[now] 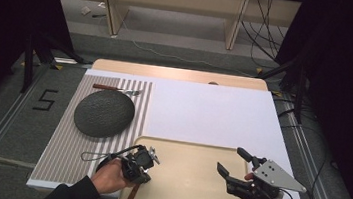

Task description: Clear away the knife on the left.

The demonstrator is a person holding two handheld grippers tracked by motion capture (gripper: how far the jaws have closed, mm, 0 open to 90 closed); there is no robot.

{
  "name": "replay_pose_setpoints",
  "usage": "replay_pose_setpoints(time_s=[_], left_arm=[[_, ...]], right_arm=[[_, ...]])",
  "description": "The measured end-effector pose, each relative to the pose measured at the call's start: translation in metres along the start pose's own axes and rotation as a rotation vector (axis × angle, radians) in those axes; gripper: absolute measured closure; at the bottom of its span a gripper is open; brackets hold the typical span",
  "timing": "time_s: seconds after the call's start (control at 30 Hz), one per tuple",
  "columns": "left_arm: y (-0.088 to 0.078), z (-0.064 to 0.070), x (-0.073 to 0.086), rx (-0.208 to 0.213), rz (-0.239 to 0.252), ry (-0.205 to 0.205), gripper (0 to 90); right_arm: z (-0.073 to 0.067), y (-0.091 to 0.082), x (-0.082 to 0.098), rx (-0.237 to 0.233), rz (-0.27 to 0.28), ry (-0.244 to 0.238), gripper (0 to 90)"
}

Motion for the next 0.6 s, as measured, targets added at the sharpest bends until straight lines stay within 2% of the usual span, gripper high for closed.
replay_pose_setpoints(time_s=[0.23, 0.6], left_arm=[[-0.002, -0.002, 0.004, 0.006, -0.006, -0.010, 89.6], [-0.009, -0.011, 0.015, -0.001, -0.002, -0.049, 89.6]], right_arm=[[0.000, 0.000, 0.000, 0.000, 0.003, 0.000, 24.6], [0.000, 0.000, 0.000, -0.001, 0.002, -0.001, 24.6]])
Point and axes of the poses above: each handheld gripper's, and its own axes: y roughly forward along the jaws, x roughly out of its underside, z roughly to its right, the point moved 6 cm from there along y, roughly forward along the jaws, and after that the axes turned 10 degrees about x, right-handed, at the moved point
